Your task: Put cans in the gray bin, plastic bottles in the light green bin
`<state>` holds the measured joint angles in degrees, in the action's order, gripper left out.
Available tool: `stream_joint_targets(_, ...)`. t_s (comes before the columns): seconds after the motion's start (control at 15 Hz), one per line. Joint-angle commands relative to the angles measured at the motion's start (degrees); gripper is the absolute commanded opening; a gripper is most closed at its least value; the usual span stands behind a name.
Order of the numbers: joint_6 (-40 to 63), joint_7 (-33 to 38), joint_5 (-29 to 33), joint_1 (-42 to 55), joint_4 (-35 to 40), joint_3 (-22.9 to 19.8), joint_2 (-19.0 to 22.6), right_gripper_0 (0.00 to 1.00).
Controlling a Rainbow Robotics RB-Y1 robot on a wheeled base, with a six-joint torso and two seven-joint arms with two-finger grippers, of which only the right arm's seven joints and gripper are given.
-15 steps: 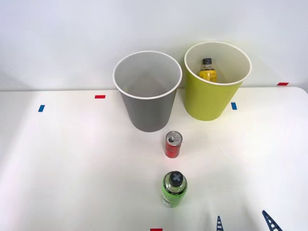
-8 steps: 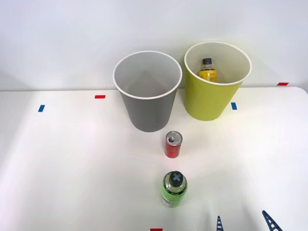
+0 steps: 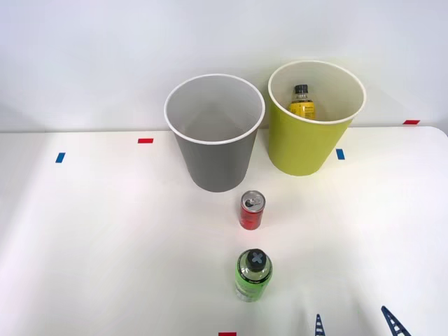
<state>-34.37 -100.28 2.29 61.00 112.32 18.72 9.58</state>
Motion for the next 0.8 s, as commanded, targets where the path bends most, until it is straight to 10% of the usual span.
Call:
stream_joint_targets(0.07, 0.0, 0.0, 0.0, 0.0, 0.0, 0.0, 0.0, 1.0)
stream_joint_targets(0.8, 0.0, 0.0, 0.0, 0.0, 0.0, 0.0, 0.0, 1.0)
